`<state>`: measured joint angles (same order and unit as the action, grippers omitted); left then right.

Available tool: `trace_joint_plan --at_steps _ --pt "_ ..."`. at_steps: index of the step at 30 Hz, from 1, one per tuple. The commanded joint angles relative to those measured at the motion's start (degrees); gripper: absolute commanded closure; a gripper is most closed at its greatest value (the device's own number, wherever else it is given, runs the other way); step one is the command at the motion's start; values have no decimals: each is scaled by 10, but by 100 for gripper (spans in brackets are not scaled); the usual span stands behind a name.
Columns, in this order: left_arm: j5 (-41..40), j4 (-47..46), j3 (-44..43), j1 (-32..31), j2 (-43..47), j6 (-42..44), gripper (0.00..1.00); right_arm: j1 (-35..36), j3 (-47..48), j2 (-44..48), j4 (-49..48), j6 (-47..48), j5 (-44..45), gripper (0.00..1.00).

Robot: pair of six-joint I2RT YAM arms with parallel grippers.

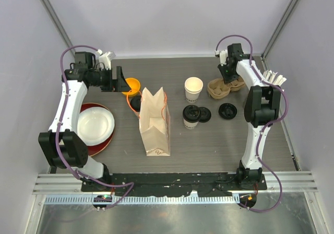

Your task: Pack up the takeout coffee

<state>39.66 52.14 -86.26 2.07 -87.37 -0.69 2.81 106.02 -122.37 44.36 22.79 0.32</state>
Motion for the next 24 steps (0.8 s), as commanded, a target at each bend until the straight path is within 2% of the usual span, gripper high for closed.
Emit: trace_joint_plan --at_steps 1,9,11,15,18,24 --pt "17 2 -25 4 3 17 16 4 13 48 -5 -1 14 87" --pt "18 5 -27 5 0 20 16 8 16 66 -8 2 17 90" --pt "18 5 -28 4 0 20 15 8 14 68 -10 2 13 86" --pt "19 6 -29 4 0 21 16 10 15 72 -6 1 11 94" --pt "20 7 -30 4 -1 21 16 9 14 74 -9 2 14 84" --pt "21 9 -30 5 0 22 16 9 6 48 -8 2 22 76"
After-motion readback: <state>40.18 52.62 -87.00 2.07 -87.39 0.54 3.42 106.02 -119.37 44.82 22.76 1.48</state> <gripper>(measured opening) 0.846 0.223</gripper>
